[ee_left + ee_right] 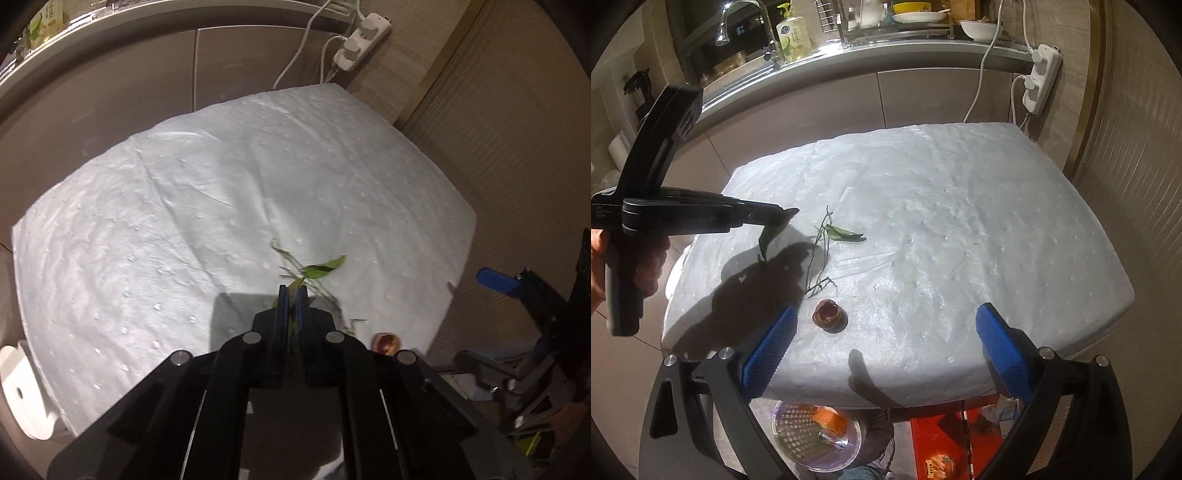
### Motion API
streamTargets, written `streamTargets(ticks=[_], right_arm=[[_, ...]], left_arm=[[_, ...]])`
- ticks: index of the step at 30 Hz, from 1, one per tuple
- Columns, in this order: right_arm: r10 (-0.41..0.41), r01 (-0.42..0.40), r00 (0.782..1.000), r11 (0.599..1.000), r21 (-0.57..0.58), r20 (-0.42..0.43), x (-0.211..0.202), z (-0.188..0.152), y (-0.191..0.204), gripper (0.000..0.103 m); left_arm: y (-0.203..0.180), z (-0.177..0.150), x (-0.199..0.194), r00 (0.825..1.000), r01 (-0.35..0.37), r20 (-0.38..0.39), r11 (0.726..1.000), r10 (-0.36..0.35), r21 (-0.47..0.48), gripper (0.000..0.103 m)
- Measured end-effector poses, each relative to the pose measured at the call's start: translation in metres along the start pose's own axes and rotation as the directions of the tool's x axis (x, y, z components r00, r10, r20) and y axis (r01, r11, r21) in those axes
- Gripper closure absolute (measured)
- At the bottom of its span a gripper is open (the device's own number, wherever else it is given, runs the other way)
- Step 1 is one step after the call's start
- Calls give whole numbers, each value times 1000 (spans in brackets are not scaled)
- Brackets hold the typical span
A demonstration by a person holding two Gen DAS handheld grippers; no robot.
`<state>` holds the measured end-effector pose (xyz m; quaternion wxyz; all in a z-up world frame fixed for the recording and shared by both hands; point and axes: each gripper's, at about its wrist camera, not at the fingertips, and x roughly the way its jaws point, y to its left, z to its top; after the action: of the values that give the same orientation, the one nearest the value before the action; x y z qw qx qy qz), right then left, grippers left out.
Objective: Collect trash
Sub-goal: 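Grasp the green leaf sprig with the left tool and lift it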
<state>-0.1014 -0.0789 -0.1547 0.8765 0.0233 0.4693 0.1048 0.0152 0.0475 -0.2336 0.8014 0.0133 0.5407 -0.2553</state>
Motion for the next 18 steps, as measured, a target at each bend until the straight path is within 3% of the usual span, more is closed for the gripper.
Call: streamTargets(ticks=[5, 7, 9, 10, 14, 18], right_arm=[[2, -2, 1000, 1000, 5, 10, -3, -4, 3, 6], [4, -4, 1000, 1000, 13, 10, -4, -6, 2, 6], [5, -6, 1000, 1000, 26, 11, -4, -8, 1, 6], [6, -6, 1000, 999, 34, 12, -5, -9, -1, 6], [3, -3, 1000, 998, 57, 11, -5, -11, -7, 6], [1, -2, 1000, 997, 76, 11, -4, -13, -12, 6]], left_arm=[[-17, 4, 17, 999, 30, -25, 995, -33, -96, 98], [-18, 6, 20, 999, 18, -42, 992, -24, -129, 87], [-19, 9, 18, 999, -11, -41, 988, 5, -152, 39], [-21, 9, 14, 999, -33, -22, 987, 30, -155, 34], [-31, 11, 2, 997, -76, 3, 989, 77, -127, 25], [-35, 8, 17, 993, -119, -41, 986, 115, -121, 25]])
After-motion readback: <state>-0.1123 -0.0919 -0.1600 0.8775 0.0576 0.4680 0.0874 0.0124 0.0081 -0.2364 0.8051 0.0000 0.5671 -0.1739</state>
